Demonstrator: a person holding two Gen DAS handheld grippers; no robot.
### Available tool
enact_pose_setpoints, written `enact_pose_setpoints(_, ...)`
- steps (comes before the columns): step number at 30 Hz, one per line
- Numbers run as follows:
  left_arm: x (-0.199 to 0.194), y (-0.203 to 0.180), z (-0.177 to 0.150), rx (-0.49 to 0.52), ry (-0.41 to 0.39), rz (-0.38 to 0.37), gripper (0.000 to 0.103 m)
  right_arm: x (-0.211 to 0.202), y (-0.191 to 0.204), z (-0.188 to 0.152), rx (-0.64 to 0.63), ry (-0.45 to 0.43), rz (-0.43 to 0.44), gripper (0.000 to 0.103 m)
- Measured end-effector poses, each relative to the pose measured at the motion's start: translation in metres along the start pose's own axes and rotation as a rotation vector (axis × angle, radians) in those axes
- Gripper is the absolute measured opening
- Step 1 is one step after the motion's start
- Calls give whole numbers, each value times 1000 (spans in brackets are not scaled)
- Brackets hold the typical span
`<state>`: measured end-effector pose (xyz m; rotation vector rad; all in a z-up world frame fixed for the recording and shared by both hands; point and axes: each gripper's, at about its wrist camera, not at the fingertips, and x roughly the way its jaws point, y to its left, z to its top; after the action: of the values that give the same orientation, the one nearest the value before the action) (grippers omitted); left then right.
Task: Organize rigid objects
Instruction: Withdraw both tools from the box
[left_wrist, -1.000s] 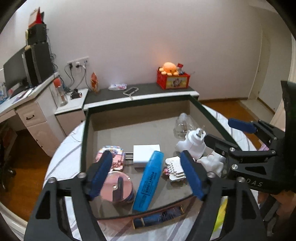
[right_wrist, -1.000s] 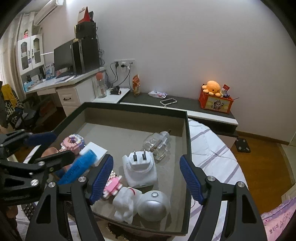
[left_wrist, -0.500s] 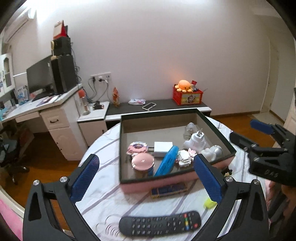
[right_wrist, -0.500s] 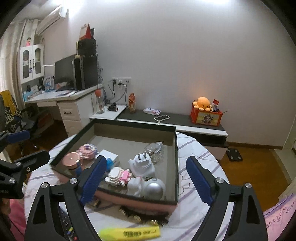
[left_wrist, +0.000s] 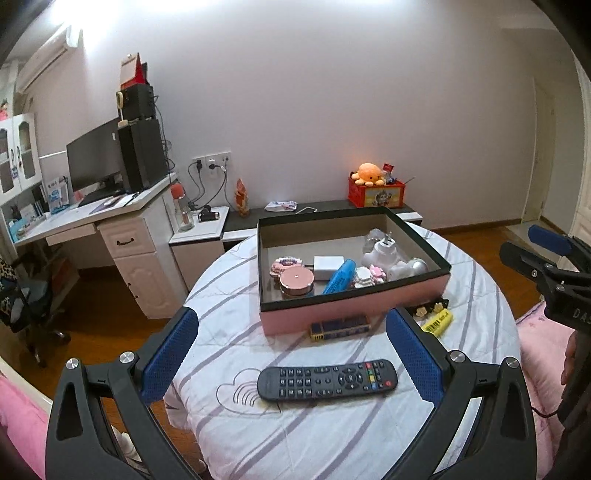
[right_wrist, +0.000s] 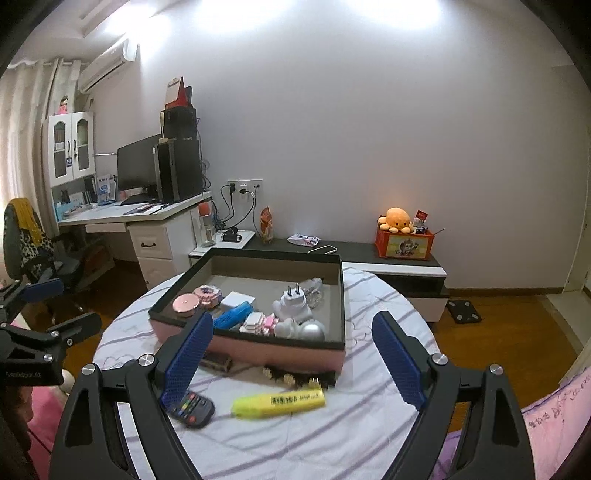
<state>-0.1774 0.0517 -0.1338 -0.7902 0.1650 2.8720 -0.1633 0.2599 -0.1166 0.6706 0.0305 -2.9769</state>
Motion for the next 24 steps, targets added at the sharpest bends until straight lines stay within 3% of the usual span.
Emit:
enact_pose_setpoints(13, -7, -4, -14, 5, 30, -17, 103, -15, -14, -18, 30, 31, -51, 89)
enact_pose_setpoints(19, 8, -7, -20, -11, 84, -17, 103, 0, -17, -31, 39, 89, -47, 89)
enact_pose_setpoints(24, 30, -24, -31, -23, 149, -64, 103, 16, -17, -45, 45, 139, -50, 89)
